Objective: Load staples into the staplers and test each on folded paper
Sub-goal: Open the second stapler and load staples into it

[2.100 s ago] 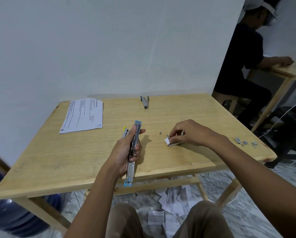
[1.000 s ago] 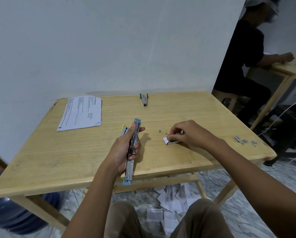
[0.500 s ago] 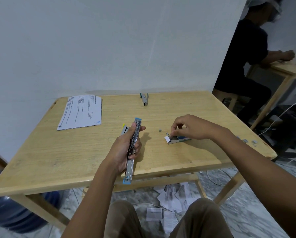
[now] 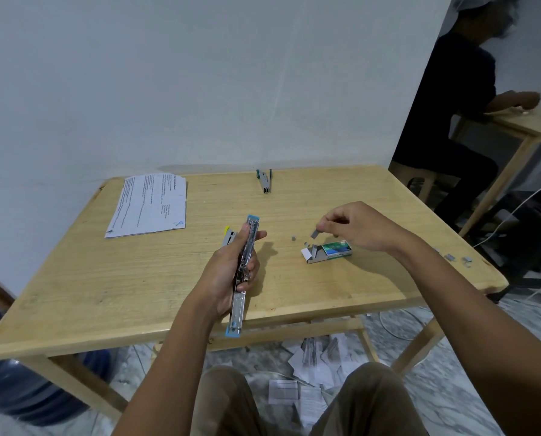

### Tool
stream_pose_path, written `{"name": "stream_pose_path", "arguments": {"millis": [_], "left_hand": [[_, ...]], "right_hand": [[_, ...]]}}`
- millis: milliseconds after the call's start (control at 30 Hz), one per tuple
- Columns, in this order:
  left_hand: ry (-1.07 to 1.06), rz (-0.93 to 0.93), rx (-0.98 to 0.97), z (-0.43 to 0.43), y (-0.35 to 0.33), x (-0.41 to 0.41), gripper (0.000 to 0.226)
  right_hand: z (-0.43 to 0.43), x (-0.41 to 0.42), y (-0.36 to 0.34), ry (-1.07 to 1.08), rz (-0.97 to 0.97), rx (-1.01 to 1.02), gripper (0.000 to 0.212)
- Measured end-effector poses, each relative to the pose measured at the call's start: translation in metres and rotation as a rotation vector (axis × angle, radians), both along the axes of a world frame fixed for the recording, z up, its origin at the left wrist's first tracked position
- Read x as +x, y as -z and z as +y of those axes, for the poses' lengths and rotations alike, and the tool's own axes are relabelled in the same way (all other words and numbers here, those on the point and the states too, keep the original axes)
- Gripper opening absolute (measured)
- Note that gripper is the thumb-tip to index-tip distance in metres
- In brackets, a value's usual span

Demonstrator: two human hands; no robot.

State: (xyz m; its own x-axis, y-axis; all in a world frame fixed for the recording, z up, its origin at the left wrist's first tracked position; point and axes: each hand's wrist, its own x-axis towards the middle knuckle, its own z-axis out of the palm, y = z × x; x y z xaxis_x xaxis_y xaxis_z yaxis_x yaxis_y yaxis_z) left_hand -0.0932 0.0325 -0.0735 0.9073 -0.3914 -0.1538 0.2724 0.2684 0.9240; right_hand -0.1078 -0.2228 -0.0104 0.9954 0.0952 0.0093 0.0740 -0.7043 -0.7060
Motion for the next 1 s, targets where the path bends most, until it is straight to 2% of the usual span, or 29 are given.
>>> {"name": "stream_pose_path", "arguments": {"millis": [100,267,533,767,1000], "left_hand": [[0.006,0.015,-0.011,0.000,0.001,0.001,0.048],[-0.013,0.063,-0.010,-0.001,-0.001,0.001,0.041],[-0.021,0.102,-0.002,-0.002,-0.003,0.000,0.039],[-0.001,0.113,-0.030,-0.002,0.000,0.004,0.038],[-0.005,0.117,-0.033,-0.002,-0.001,0.004,0.040]], "right_hand": [[0.023,-0.011,-0.009,0.015,-0.098,0.147,0.015],[0.073,-0.020,-0.002,-0.067,-0.206,0.256,0.012],[0.103,-0.007,0.026,-0.028,-0.253,0.044,0.010],[0.103,-0.007,0.027,-0.037,-0.290,0.106,0.008],[0.109,-0.009,0.028,-0.024,-0.382,-0.090,0.008]]}}
